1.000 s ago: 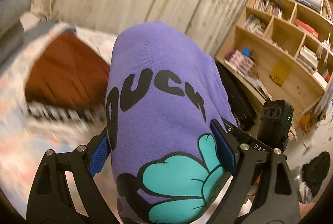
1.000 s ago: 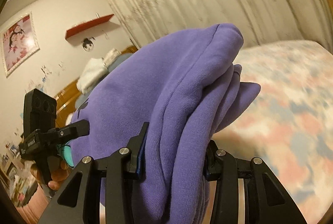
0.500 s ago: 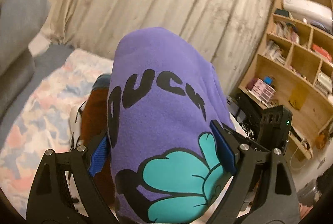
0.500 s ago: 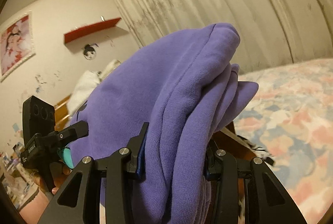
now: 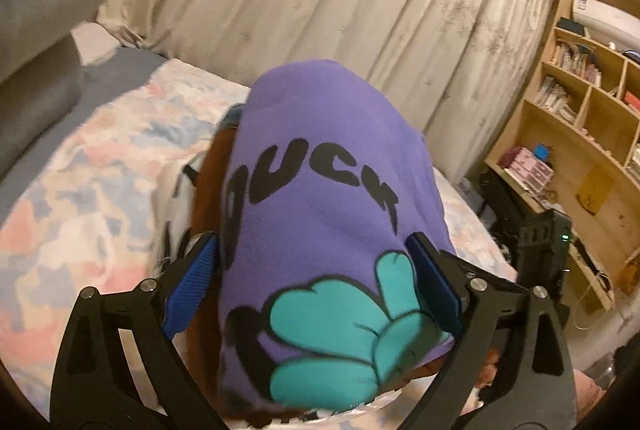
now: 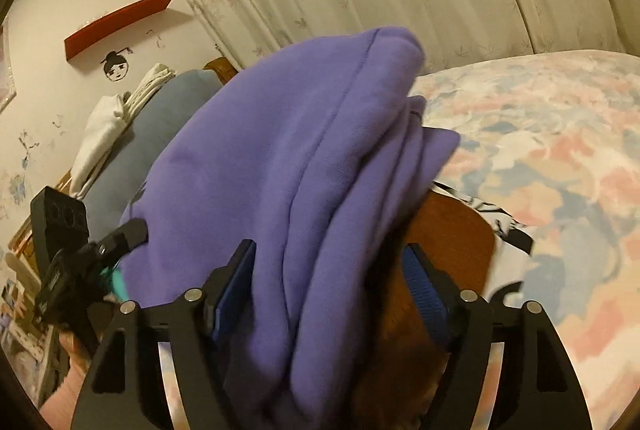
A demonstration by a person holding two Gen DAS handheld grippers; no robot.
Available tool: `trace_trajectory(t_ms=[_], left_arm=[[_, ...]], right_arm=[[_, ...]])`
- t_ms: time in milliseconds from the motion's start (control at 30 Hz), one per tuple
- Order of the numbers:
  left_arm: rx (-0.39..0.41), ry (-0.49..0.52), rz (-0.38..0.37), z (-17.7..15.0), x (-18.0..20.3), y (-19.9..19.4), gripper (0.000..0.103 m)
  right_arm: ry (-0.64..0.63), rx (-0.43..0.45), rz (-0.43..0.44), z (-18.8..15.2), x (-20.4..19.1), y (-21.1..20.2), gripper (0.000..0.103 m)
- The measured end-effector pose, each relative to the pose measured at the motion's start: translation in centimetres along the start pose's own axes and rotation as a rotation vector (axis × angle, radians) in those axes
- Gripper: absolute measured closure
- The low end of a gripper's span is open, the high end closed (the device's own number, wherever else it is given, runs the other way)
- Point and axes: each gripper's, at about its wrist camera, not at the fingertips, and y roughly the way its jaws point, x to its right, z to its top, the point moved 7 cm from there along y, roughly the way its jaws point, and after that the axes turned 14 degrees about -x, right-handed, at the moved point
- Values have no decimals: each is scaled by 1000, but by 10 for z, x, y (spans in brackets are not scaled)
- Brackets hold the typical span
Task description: Fold large clothes
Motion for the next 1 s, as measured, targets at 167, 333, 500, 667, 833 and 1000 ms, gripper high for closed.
trace_trajectory(t_ms=[167,333,500,667,833,1000], left_arm=[[6,11,102,-17,31,-45,10],[-14,10,143,-40,63,-79,10],[-19,0,195,-71,103,-113,10],[-38,-20,246,-110,144,-131,10],[-71,0,281,-155,186,-138,10],[-90,6,300,-196,218,-144,10]], right_arm=[[36,-41,12,-13,27,-29,26],[12,-71,-13,-32,55,-55,25],[-20,-68,-47,-46,44,-100,25],[-63,-62,-101,-78,22,-166,21],[-73,-48,-136,-113,13,-228,20],[-62,-47,-171,-157,-15,-307,19]])
